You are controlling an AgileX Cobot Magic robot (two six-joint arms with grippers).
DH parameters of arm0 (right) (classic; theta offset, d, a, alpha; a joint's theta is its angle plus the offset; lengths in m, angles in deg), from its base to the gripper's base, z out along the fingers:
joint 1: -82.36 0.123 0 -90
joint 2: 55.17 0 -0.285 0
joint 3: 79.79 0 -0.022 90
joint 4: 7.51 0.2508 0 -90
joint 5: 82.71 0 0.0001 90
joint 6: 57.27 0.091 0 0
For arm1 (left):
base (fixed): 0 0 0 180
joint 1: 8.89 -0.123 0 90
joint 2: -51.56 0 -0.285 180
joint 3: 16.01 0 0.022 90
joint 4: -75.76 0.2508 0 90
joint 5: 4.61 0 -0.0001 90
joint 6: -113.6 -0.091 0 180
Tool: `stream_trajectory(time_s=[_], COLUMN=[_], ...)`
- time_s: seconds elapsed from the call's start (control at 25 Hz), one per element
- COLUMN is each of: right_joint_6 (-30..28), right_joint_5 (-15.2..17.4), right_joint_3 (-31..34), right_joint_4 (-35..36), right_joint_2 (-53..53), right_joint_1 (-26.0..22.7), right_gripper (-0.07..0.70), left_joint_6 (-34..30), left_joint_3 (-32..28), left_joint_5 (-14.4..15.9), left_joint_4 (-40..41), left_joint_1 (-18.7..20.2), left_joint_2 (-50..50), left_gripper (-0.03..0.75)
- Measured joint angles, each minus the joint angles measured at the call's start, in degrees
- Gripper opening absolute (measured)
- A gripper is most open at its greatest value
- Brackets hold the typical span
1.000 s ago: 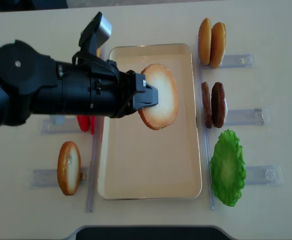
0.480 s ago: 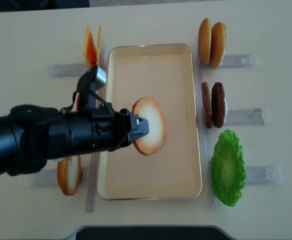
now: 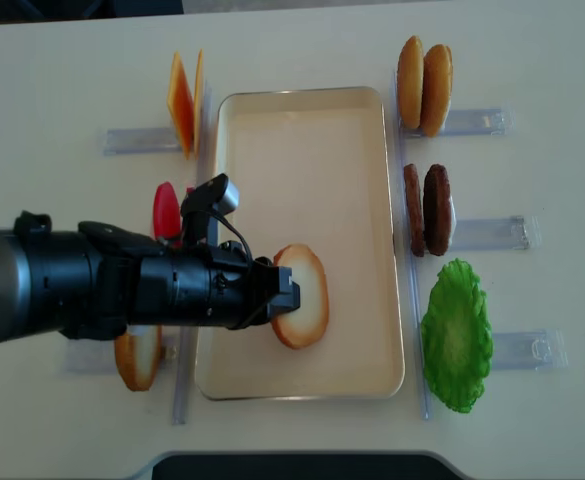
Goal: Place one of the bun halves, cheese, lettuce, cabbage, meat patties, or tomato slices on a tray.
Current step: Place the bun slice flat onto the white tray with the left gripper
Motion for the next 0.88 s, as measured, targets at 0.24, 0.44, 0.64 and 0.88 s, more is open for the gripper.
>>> stream_trajectory(time_s=[0.24, 0.44, 0.64, 0.88], right_joint_6=[0.0, 0.0, 0.0, 0.0], right_joint_5=[0.0, 0.0, 0.0, 0.0], right_joint_3=[0.0, 0.0, 0.0, 0.0], right_joint_4=[0.0, 0.0, 0.0, 0.0], right_joint_2=[0.0, 0.0, 0.0, 0.0], right_joint_1=[0.0, 0.0, 0.0, 0.0], right_gripper=[0.209, 0.209, 0.209, 0.209], left_joint_6=[-1.8, -4.4, -4.8, -6.1], left_joint_3=[2.1, 4.4, 4.9, 4.9], left_joint_5=[1.5, 1.7, 4.3, 14.2], left_joint_4=[0.0, 0.0, 0.0, 0.0], left_joint_1=[0.0, 0.0, -2.4, -11.4], left_joint_2=[0.5, 2.2, 4.7, 6.2], left_gripper=[0.12, 0.12, 0.12, 0.12])
